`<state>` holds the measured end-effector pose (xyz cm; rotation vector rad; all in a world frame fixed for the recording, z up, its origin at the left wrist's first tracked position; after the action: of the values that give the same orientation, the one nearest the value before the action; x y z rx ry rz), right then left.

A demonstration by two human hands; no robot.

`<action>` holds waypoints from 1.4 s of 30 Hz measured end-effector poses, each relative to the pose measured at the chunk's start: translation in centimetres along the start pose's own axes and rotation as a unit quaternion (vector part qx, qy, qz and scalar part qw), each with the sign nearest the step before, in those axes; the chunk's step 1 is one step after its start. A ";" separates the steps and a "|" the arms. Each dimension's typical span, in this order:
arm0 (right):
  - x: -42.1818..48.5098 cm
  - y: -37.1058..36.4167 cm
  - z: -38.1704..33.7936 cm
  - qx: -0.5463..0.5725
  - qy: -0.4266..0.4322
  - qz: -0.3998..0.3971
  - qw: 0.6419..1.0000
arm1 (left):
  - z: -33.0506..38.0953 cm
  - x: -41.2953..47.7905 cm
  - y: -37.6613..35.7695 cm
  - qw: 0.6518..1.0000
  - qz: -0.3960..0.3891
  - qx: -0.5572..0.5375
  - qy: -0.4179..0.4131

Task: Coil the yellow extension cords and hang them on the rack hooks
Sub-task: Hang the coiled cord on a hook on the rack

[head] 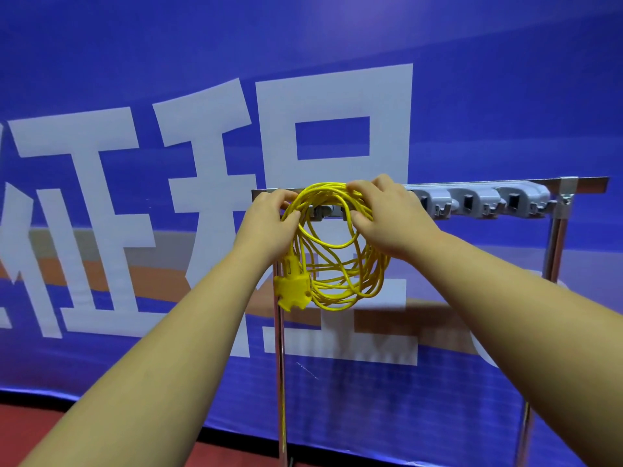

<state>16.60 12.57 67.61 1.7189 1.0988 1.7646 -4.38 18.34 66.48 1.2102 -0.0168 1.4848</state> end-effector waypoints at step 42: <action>-2.6 2.3 1.4 0.043 -0.029 0.142 0.988 | 3.7 -0.2 0.5 0.997 -0.064 0.023 -0.036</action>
<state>18.76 9.47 67.70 2.0519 0.9552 1.8420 -2.41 15.79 68.38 1.2769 0.0460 1.3366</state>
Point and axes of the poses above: each hand's wrist, its own x-axis towards the middle knuckle, its own y-axis out of the back of the hand, z = x × y, the point moved 9 cm from there along x, towards the middle knuckle, and after that the axes turned 6 degrees about -z, right-handed, at the moved point
